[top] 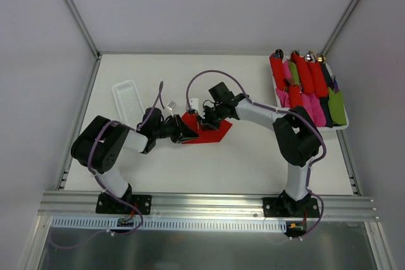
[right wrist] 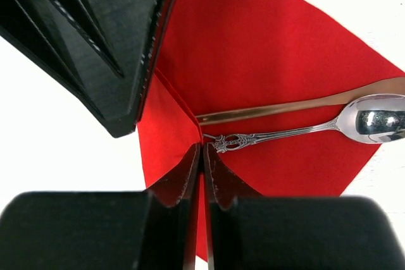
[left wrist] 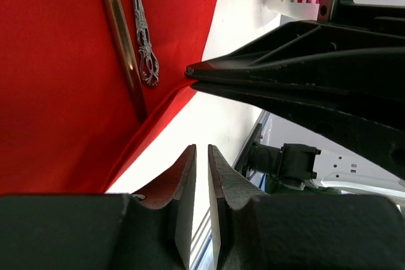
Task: Place the utensils on the paper napkin and roll it up
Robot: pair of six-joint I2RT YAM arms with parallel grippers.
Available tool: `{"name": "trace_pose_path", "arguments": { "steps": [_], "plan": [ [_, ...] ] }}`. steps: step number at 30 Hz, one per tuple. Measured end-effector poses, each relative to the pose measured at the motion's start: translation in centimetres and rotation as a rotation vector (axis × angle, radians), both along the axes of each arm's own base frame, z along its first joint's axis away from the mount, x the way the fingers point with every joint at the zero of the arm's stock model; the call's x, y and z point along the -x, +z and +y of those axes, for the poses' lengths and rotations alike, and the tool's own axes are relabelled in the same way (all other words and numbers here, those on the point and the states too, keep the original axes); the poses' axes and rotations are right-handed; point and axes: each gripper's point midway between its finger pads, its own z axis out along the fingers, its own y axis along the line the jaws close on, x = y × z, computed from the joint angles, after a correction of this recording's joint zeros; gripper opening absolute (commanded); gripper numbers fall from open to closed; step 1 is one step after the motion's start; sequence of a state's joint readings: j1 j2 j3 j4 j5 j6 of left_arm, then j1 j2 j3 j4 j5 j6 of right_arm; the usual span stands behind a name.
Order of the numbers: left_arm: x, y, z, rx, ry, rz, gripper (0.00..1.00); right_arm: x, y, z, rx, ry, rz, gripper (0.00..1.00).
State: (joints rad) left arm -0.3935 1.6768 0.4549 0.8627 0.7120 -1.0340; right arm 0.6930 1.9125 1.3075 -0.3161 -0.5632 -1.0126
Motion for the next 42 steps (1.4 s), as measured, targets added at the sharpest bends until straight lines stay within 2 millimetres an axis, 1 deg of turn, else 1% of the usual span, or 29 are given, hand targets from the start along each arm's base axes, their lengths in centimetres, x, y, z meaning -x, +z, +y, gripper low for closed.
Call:
{"name": "trace_pose_path", "arguments": {
  "steps": [8,12,22,25,31,33,36,37,38,40,42],
  "plan": [
    [-0.9,-1.5,-0.6,0.012,-0.003,0.038,0.11,-0.3,-0.8,-0.2,0.014,-0.009,0.022,0.09],
    [-1.2,-2.0,-1.1,0.021,-0.005,0.049,0.11,-0.6,-0.9,-0.3,0.015,-0.017,0.025,0.09],
    [-1.8,-2.0,-1.8,0.040,-0.006,0.043,0.10,-1.0,-0.8,-0.1,0.012,-0.025,0.026,0.09],
    [-1.8,-2.6,-1.9,0.038,0.000,0.065,0.09,-1.0,-0.8,-0.1,0.012,-0.029,0.029,0.13],
    [-1.9,-4.1,-1.8,0.024,0.030,0.114,0.06,-1.2,-0.6,0.1,0.008,-0.043,0.037,0.17],
    [-2.0,-4.3,-1.8,0.034,0.036,0.123,0.06,-1.2,-0.5,0.1,0.007,-0.054,0.046,0.21],
    [-2.2,-4.3,-2.0,0.054,0.044,0.127,0.05,-1.1,-0.5,0.1,0.009,-0.082,0.069,0.32],
    [-2.3,-4.3,-2.0,0.060,0.047,0.129,0.04,-1.1,-0.4,0.0,0.010,-0.099,0.082,0.41],
    [-2.3,-4.3,-2.0,0.064,0.049,0.131,0.04,-1.2,-0.2,0.0,0.008,-0.115,0.093,0.44],
    [-2.4,-4.3,-2.1,0.071,0.054,0.137,0.04,-1.6,0.3,-0.1,-0.002,-0.164,0.122,0.48],
    [-2.4,-4.3,-2.1,0.076,0.055,0.139,0.04,-2.3,1.2,-0.6,-0.021,-0.229,0.152,0.49]
  ]
}}
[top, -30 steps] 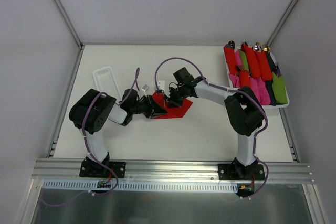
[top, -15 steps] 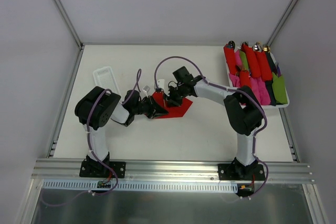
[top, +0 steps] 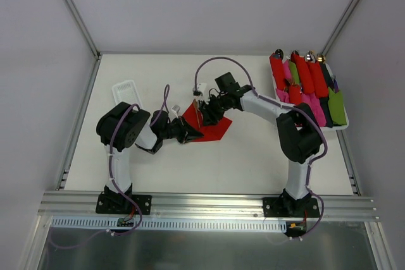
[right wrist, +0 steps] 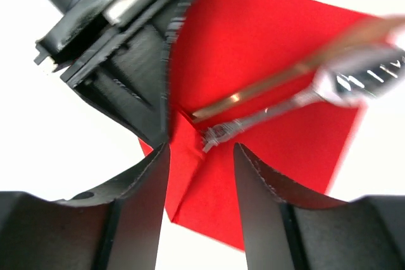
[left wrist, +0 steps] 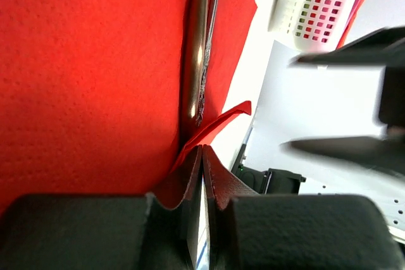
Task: Place the utensils on the paper napkin and roll it up
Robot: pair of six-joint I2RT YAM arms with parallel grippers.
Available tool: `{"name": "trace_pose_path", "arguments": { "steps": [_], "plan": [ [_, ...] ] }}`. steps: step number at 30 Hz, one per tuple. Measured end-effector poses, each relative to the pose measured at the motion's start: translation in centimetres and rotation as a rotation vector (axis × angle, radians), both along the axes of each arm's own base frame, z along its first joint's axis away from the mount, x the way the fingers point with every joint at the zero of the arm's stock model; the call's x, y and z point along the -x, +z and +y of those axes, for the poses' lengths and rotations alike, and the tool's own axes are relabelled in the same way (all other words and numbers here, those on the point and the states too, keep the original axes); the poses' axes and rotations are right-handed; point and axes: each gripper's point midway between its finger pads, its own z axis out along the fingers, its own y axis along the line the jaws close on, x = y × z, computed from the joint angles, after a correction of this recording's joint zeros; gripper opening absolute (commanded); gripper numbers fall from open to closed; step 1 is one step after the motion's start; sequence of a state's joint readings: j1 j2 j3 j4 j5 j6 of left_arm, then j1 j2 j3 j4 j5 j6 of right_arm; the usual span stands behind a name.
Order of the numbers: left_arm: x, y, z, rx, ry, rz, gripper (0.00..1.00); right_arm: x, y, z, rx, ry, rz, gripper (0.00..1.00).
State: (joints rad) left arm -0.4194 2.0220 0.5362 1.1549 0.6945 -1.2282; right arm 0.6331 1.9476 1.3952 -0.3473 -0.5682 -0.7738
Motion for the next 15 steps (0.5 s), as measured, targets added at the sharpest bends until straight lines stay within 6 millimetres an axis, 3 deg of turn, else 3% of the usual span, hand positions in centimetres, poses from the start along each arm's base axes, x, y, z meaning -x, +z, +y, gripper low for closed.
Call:
{"name": "trace_pose_path", "arguments": {
  "steps": [8,15],
  "plan": [
    [-0.1,0.0,0.0,0.010,0.007,0.010,0.04,-4.5,3.9,-5.5,-0.100,-0.404,0.169,0.48],
    [-0.2,0.0,-0.1,0.020,0.009,0.003,0.03,-5.4,0.5,-11.2,-0.081,-0.698,0.389,0.49]
  ]
}}
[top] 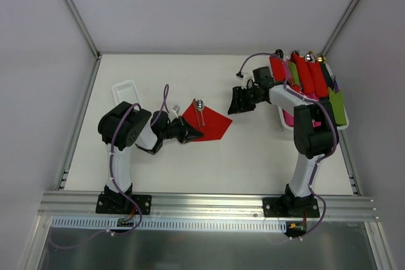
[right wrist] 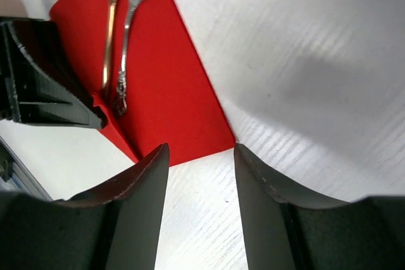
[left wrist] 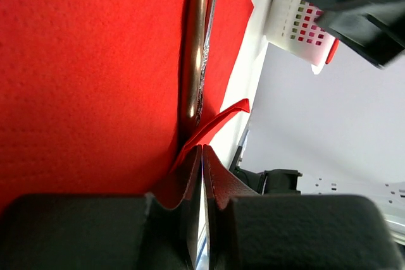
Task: Place the utensils on the paper napkin and roll it up
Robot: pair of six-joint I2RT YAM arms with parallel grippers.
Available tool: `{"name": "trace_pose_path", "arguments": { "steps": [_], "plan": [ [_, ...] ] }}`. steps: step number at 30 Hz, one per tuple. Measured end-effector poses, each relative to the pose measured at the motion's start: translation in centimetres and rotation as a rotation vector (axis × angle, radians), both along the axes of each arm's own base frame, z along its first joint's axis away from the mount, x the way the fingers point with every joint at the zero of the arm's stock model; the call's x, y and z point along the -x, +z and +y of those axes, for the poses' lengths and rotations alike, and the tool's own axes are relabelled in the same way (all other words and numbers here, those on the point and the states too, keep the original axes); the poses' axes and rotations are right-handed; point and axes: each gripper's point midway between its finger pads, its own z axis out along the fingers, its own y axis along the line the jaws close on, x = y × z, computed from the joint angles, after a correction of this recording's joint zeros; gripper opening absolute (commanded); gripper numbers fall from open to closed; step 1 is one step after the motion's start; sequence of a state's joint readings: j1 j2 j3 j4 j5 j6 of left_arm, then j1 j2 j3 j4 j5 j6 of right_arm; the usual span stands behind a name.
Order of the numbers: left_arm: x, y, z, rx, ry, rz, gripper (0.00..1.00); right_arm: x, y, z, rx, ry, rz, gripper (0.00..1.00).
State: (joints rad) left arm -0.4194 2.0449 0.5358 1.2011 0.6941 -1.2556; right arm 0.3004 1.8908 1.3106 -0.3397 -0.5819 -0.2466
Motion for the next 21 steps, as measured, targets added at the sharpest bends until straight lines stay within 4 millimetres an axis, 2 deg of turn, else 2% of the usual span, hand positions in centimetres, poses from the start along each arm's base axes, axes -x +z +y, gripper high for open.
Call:
{"name": "trace_pose_path", "arguments": {
  "steps": [3,8,15,21],
  "plan": [
    [-0.1,0.0,0.0,0.006,0.003,-0.004,0.03,0.0,-1.7,-0.5,0.001,-0.056,0.080,0.50],
    [-0.2,0.1,0.0,0.008,0.009,-0.006,0.03,1.2,-4.1,0.2,-0.009,-0.096,0.224,0.52],
    [-0.4,0.0,0.0,0.006,0.017,-0.007,0.03,1.4,-4.0,1.5,-0.065,-0.110,0.327,0.52],
    [-0.5,0.0,0.0,0.006,0.018,-0.008,0.03,2.9,-3.9,3.5,-0.196,-0.092,0.462,0.51]
  ]
}}
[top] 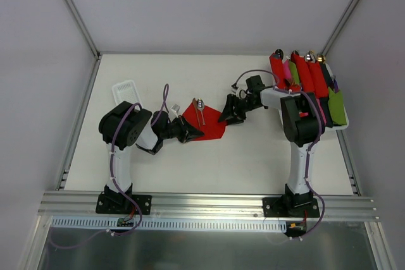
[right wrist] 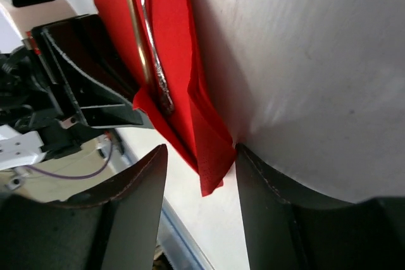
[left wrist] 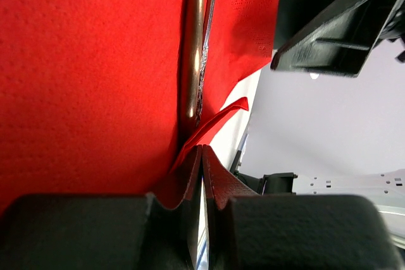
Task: Place the utensils on the paper napkin and roll it up
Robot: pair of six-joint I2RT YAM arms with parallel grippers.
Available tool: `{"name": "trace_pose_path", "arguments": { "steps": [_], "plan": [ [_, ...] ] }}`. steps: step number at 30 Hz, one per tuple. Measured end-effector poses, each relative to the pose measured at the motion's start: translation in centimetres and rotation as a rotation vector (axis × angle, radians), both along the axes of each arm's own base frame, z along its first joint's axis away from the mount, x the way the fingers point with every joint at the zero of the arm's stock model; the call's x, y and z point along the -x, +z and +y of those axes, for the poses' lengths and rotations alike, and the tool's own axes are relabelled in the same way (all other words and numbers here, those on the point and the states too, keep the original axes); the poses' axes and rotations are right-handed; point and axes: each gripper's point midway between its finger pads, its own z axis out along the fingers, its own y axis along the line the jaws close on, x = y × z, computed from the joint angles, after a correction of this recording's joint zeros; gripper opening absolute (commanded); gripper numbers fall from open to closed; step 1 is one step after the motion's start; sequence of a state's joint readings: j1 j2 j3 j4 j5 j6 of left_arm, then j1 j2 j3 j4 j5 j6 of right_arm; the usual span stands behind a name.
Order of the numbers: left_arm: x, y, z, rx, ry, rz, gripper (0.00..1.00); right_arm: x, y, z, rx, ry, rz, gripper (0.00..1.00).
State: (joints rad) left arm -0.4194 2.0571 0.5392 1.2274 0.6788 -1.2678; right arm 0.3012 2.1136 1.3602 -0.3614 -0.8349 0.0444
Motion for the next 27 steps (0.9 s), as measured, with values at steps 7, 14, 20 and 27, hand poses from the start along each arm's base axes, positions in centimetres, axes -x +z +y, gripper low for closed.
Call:
{"name": "trace_pose_path", "arguments": {
  "steps": [7,14,20,27],
  "plan": [
    [0.0,0.0,0.0,-0.001,0.001,0.000,0.03,1.5,0.0,1.1,-0.127,-0.038,0.096,0.48],
    [0.0,0.0,0.0,-0.001,0.002,0.000,0.02,1.5,-0.5,0.5,-0.158,-0.106,0.119,0.24],
    [-0.1,0.0,0.0,-0.001,0.003,0.000,0.01,1.2,-0.4,0.1,-0.138,-0.120,0.078,0.08],
    [-0.3,0.0,-0.1,-0.001,0.003,0.002,0.00,1.1,1.1,2.3,-0.158,-0.068,0.033,0.02]
  ]
}}
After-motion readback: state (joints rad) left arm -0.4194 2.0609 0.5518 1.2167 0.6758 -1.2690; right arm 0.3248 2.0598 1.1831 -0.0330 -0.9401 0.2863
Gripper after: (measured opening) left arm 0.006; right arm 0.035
